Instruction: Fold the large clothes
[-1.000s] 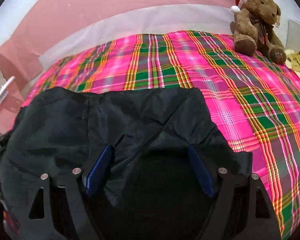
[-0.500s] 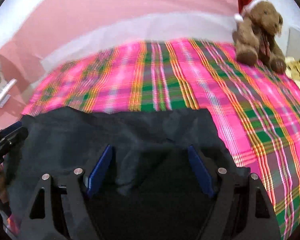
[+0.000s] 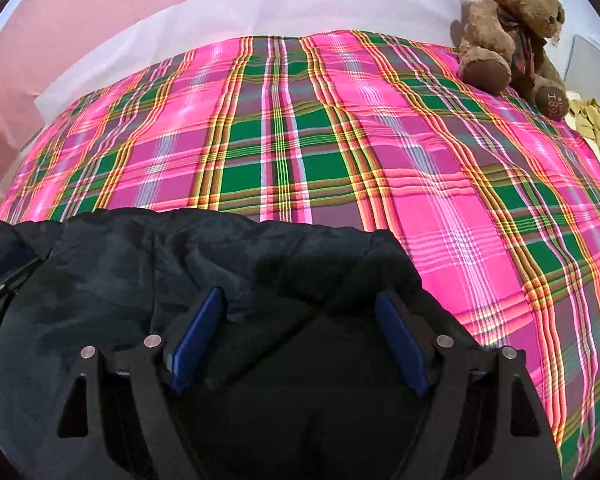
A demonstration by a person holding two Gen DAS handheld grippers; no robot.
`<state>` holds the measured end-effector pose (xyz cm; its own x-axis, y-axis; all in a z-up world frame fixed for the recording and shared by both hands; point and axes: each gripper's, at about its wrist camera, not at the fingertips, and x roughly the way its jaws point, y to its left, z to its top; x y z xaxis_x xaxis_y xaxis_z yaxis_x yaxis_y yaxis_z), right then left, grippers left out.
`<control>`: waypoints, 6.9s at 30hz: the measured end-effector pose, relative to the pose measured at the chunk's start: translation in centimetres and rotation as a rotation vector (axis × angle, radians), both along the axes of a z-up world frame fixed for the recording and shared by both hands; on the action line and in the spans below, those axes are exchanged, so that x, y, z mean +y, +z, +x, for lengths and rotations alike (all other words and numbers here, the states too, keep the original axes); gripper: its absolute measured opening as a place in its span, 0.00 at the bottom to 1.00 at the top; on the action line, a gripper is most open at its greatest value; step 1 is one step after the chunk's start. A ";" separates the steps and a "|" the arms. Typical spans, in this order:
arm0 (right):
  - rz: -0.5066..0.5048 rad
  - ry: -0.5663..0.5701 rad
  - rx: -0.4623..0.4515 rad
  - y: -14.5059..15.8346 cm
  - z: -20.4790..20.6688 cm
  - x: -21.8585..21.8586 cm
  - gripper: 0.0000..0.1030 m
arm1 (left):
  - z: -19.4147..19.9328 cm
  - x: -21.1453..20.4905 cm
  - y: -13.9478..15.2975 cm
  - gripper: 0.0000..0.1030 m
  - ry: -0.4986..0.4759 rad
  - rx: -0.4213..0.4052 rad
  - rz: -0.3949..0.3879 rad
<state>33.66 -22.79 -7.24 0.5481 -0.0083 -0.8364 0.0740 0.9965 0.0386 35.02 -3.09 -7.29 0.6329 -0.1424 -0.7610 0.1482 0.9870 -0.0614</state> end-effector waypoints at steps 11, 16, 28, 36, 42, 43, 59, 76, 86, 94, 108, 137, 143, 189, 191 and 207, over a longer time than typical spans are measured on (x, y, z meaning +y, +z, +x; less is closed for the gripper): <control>0.021 -0.001 -0.040 0.3 -0.7 -0.2 0.76 | -2.2 4.2 4.2 0.83 0.062 -0.050 0.007; 0.025 0.000 -0.043 0.2 -0.7 -0.4 0.76 | -1.6 8.7 3.8 0.83 0.152 -0.055 0.093; 0.029 -0.010 -0.058 1.1 -1.1 -0.4 0.76 | -0.4 11.3 -0.5 0.85 0.205 -0.006 0.004; 0.057 0.034 -0.238 8.1 -4.9 3.0 0.76 | -0.8 11.4 -0.3 0.85 0.206 -0.014 0.003; 0.040 0.179 -0.182 6.2 -3.7 9.7 0.76 | -0.9 11.6 -0.1 0.85 0.204 -0.016 -0.006; 0.028 0.178 -0.148 5.1 -2.9 10.0 0.76 | -1.0 11.7 -0.1 0.85 0.204 -0.017 -0.011; 0.027 0.157 -0.085 -0.6 0.4 9.6 0.77 | -0.4 11.7 -1.1 0.85 0.220 -0.030 -0.055; 0.046 -0.068 -0.048 2.4 -2.6 -2.4 0.61 | -2.1 11.0 1.7 0.33 0.118 -0.024 -0.052; 0.010 -0.079 -0.018 -0.8 -0.4 -2.0 0.60 | -0.4 9.7 -0.5 0.29 0.128 -0.020 -0.027; 0.114 -0.119 -0.136 4.2 -4.1 -3.3 0.51 | -2.9 11.9 3.3 0.28 0.141 -0.034 -0.194; 0.081 -0.038 -0.122 2.3 -6.8 -1.8 0.51 | -5.7 8.0 2.5 0.28 0.046 -0.069 -0.164; 0.052 -0.039 -0.134 1.1 -6.1 -1.8 0.51 | -4.5 9.5 1.8 0.21 -0.024 -0.051 -0.406; 0.054 -0.044 -0.140 1.1 -6.0 -1.7 0.51 | -4.9 10.6 3.0 0.35 -0.034 -0.043 -0.548; 0.053 -0.084 -0.157 0.1 -7.8 -4.5 0.50 | -5.1 11.7 -0.1 0.18 0.049 -0.107 -0.079; 0.060 -0.084 -0.151 0.3 -7.7 -4.6 0.50 | -4.9 11.7 0.0 0.18 0.049 -0.100 -0.077; 0.302 -0.038 -0.262 7.4 -15.4 -6.3 0.58 | -12.6 15.4 5.4 0.47 0.114 -0.172 -0.177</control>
<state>18.26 -29.12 0.12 0.7475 0.1924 -0.6358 0.0592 0.9340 0.3523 22.44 12.35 -1.86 0.7702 -0.1841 -0.6106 0.0601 0.9741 -0.2179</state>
